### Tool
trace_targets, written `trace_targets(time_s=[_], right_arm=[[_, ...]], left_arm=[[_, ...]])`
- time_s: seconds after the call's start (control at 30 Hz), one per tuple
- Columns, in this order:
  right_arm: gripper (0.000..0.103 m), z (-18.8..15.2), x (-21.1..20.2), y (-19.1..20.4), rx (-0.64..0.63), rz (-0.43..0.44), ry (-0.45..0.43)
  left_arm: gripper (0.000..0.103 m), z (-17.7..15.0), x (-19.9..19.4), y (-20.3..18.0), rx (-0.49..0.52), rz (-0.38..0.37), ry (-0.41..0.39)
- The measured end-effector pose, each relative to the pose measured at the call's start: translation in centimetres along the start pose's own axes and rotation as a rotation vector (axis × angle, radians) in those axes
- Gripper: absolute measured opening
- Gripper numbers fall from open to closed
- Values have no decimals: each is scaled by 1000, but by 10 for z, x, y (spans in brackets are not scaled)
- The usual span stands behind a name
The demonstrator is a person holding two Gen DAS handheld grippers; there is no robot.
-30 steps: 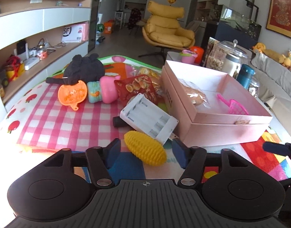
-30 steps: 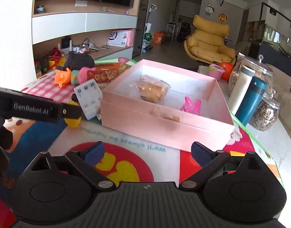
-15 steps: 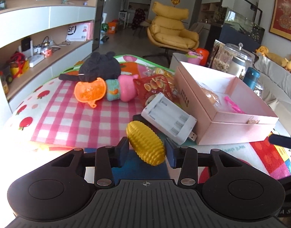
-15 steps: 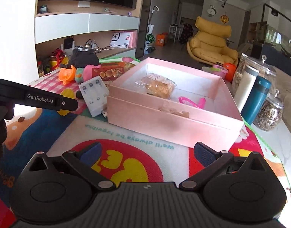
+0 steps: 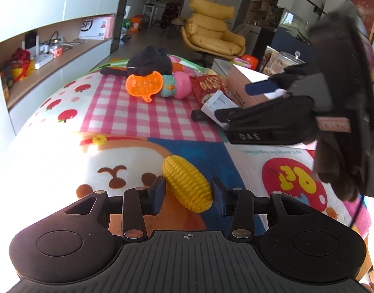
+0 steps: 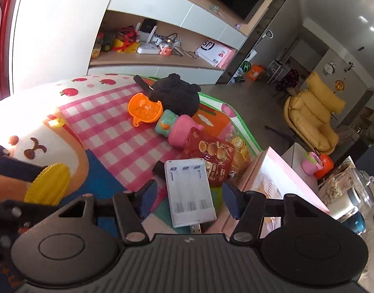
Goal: Organize objects
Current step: 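Grasp the yellow corn toy with the left gripper while the right gripper grasps the white charger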
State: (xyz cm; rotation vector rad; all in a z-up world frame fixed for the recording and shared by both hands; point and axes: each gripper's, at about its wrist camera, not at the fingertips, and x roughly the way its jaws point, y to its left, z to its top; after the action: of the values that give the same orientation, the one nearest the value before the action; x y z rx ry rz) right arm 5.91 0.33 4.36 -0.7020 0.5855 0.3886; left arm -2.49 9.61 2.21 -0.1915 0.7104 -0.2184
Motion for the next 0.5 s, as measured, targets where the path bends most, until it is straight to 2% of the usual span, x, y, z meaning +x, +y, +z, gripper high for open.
trace_targets(time_s=[0.17,0.23,0.27,0.3,0.33,0.4,0.5], right_arm=[[63,20,45,7,-39,-20,101],[63,24,49,5,-21,-18,101],[59,25,49,6,-26,2,119],[45,25,46,7,-23,22,127],[36,24,43,9,-26,39,130],[25,19,36,16,-43,93,143],[22,2,21,26,-57,121,148]], left_arm=[[45,-7,-6,6,-13,-31,-14],[45,-9,-9,9,-31,-42,-19],[45,-10,-9,10,-36,-45,-21],[45,-9,-10,10,-40,-46,-21],[45,-10,-10,11,-42,-46,-22],[45,-9,-10,12,-47,-44,-24],[45,-9,-11,12,-54,-39,-24]])
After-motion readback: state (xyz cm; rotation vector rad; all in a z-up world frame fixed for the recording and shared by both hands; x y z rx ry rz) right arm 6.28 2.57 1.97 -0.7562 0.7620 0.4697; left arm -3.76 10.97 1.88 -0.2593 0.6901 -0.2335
